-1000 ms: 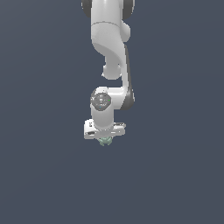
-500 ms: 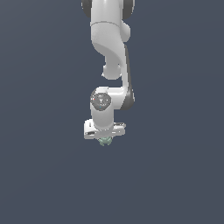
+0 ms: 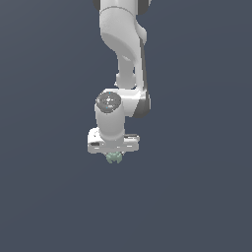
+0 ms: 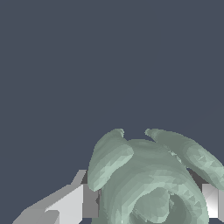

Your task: Pick up the object and move it to a goal position.

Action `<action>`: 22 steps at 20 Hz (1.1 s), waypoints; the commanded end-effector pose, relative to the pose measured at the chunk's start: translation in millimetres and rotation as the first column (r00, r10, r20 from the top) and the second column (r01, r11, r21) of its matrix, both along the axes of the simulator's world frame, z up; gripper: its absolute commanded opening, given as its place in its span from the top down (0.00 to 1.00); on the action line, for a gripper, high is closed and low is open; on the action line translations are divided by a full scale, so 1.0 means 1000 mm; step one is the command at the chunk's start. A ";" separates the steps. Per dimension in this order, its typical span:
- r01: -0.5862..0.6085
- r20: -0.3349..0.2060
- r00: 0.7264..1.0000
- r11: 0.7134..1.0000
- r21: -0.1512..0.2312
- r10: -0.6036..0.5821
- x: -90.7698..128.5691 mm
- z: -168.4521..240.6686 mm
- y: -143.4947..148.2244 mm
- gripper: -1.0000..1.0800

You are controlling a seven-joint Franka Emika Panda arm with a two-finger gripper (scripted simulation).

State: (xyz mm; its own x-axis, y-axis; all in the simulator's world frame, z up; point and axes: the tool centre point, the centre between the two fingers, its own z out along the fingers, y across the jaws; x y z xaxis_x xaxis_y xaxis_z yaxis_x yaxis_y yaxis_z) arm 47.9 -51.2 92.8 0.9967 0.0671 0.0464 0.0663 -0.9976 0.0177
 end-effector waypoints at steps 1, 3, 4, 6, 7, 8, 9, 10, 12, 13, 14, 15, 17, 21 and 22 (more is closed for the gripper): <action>0.036 0.027 0.999 0.999 -0.006 -0.036 0.008 0.029 -0.008 1.00; 0.074 0.054 0.996 0.997 -0.012 -0.073 0.015 0.057 -0.016 1.00; 0.094 0.069 0.993 0.995 -0.015 -0.093 0.018 0.073 -0.021 1.00; 0.140 0.101 0.985 0.990 -0.020 -0.138 0.025 0.108 -0.031 1.00; 0.165 0.119 0.980 0.986 -0.022 -0.161 0.028 0.128 -0.037 1.00; 0.191 0.138 0.973 0.981 -0.024 -0.186 0.030 0.148 -0.043 1.00; 0.218 0.157 0.965 0.976 -0.026 -0.211 0.032 0.169 -0.049 1.00; 0.244 0.176 0.956 0.969 -0.027 -0.236 0.033 0.190 -0.055 1.00; 0.294 0.212 0.936 0.955 -0.028 -0.282 0.034 0.230 -0.066 1.00; 0.317 0.229 0.925 0.948 -0.028 -0.303 0.034 0.249 -0.071 1.00; 0.340 0.246 0.914 0.940 -0.028 -0.323 0.034 0.267 -0.076 1.00; 0.360 0.261 0.903 0.932 -0.027 -0.342 0.033 0.285 -0.081 1.00; 0.398 0.289 0.881 0.917 -0.025 -0.375 0.031 0.316 -0.089 1.00; 0.457 0.333 0.842 0.889 -0.020 -0.425 0.025 0.367 -0.100 1.00; 0.468 0.342 0.834 0.884 -0.019 -0.434 0.023 0.377 -0.102 1.00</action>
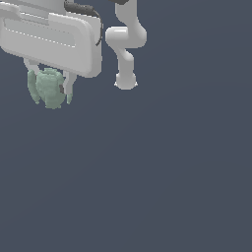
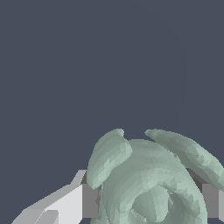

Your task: Pick up the object and move it to a goal position.

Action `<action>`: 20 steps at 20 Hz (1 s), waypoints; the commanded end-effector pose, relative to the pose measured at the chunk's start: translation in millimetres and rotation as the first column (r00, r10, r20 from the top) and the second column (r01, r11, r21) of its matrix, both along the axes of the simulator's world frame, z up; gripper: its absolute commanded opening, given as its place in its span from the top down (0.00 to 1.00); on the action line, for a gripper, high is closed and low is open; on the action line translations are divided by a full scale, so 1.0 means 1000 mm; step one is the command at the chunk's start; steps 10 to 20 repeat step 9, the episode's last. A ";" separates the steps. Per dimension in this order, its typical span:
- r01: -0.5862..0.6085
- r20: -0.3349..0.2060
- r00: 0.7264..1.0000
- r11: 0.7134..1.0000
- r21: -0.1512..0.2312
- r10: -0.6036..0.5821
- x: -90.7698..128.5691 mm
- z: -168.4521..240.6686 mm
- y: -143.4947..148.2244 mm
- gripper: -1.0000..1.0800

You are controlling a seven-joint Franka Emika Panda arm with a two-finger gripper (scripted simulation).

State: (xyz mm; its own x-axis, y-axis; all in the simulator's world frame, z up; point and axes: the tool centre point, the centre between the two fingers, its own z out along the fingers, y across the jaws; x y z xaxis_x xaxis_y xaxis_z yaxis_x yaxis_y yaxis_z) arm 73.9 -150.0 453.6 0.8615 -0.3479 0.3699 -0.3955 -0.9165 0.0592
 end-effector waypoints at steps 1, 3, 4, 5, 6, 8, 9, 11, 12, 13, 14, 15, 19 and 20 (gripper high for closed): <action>0.033 0.021 0.999 0.999 -0.007 -0.033 -0.004 0.025 -0.005 1.00; 0.050 0.033 0.998 0.999 -0.011 -0.050 -0.006 0.039 -0.008 1.00; 0.056 0.037 0.998 0.998 -0.013 -0.056 -0.007 0.044 -0.009 1.00; 0.061 0.040 0.997 0.998 -0.014 -0.060 -0.008 0.048 -0.010 1.00; 0.064 0.042 0.997 0.998 -0.015 -0.063 -0.008 0.050 -0.010 1.00; 0.066 0.044 0.997 0.998 -0.016 -0.066 -0.008 0.053 -0.010 1.00; 0.066 0.044 0.997 0.998 -0.016 -0.066 -0.008 0.053 -0.010 1.00; 0.066 0.044 0.997 0.998 -0.016 -0.066 -0.008 0.053 -0.010 1.00; 0.066 0.044 0.997 0.998 -0.016 -0.066 -0.008 0.053 -0.010 1.00; 0.066 0.044 0.997 0.998 -0.016 -0.066 -0.008 0.053 -0.010 1.00; 0.066 0.044 0.997 0.998 -0.016 -0.066 -0.008 0.053 -0.010 1.00; 0.066 0.044 0.997 0.998 -0.016 -0.066 -0.008 0.053 -0.010 1.00; 0.066 0.044 0.997 0.998 -0.016 -0.066 -0.008 0.053 -0.010 1.00; 0.066 0.044 0.997 0.998 -0.016 -0.066 -0.008 0.053 -0.010 1.00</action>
